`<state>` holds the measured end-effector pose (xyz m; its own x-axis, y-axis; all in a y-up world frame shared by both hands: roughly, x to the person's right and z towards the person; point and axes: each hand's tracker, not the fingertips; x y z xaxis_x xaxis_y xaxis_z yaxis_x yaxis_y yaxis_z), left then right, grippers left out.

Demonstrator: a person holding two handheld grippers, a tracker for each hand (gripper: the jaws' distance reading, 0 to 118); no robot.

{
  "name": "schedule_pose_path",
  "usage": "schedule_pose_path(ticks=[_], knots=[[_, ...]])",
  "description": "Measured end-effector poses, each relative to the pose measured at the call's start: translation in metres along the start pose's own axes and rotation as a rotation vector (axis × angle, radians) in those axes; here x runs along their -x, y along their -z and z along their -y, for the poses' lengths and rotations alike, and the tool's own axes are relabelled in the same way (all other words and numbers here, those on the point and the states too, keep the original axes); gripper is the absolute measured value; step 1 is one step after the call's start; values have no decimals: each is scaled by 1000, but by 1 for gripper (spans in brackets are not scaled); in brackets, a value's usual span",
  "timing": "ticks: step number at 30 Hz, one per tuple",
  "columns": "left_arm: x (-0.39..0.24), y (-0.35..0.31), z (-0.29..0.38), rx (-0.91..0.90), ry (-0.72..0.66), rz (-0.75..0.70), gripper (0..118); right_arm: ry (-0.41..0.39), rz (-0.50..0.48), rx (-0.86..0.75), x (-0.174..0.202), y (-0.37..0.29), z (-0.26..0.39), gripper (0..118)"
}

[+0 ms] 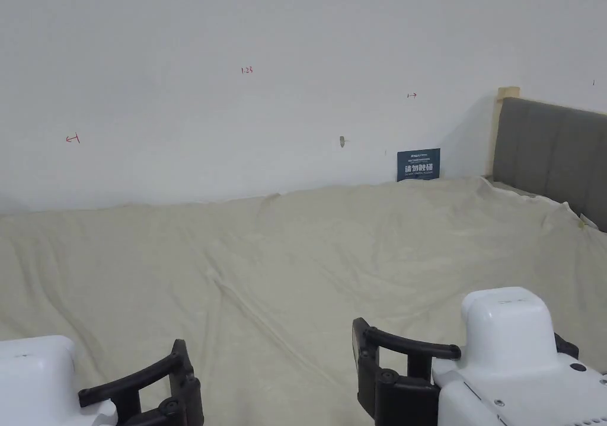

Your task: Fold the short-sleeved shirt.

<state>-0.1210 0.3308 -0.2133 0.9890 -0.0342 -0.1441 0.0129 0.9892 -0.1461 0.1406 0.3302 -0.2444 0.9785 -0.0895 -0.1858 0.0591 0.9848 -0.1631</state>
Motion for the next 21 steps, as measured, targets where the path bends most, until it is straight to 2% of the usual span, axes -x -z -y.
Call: schedule_pose_path(ticks=[4, 12, 16, 21], knots=[[0, 1, 1, 2, -11, 8, 118, -25, -39, -19, 2, -8, -4, 111], [0, -1, 0, 0, -5, 5, 118, 62, -30, -14, -3, -11, -12, 111], [1, -1, 1, 1, -11, 3, 118, 59, 19, 12, -2, -11, -15, 111], [1, -1, 2, 8, -10, 1, 118, 89, -7, 16, -10, -9, -12, 111]])
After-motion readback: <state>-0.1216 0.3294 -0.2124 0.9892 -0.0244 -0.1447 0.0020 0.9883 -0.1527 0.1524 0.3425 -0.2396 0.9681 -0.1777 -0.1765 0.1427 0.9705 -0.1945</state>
